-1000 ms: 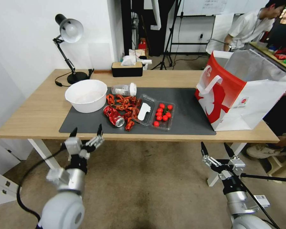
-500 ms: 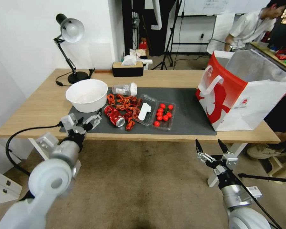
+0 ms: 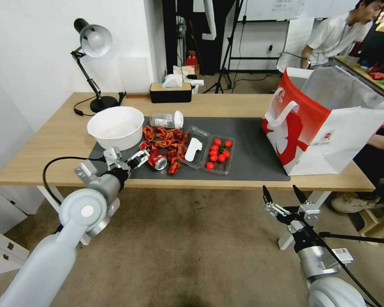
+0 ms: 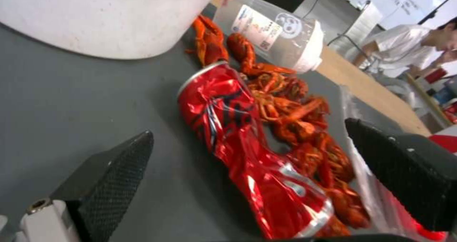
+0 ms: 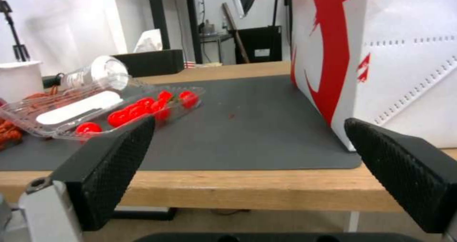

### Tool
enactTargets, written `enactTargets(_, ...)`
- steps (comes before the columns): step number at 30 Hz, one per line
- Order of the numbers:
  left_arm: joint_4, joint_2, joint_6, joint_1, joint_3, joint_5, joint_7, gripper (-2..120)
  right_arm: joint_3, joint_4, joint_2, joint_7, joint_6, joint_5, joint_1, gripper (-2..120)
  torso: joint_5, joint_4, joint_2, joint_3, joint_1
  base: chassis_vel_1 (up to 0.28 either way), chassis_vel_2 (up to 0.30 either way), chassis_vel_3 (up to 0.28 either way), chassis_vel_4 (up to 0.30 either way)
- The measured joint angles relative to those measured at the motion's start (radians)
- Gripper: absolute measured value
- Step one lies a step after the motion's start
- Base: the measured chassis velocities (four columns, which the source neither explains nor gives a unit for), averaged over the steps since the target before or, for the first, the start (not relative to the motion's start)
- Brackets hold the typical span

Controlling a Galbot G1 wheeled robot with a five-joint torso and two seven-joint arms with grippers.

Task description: Pick up the trash from the table and place it into the takeout bag.

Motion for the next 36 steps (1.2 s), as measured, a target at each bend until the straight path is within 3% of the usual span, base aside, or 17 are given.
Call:
enactTargets(11,0.061,-0.004,0.037,-0.063,0.050,0.020,-0.008,100,0.005,0.012,-0.011,-0.010,-0.020,0.005,-0.004,100,0.0001,0.0000,0.000,0.000,0.000,0.000,0.000,0.000,0.000)
enactTargets(18,0.103,-0.015,0.064,-0.109,0.071,-0.028,-0.022,95,0.013,0.012,-0.007,-0.008,-0.021,0.003,-0.010,100,0.0001,-0.0001,0.000,0.000,0.000,0.000,0.000,0.000,0.000)
enactTargets(36,0.138,-0.017,0.054,-0.125,0.100,-0.032,-0.032,28,0.018,0.007,-0.006,0.010,-0.021,-0.002,-0.010,100,0.0000,0.0000,0.000,0.000,0.000,0.000,0.000,0.000,0.000)
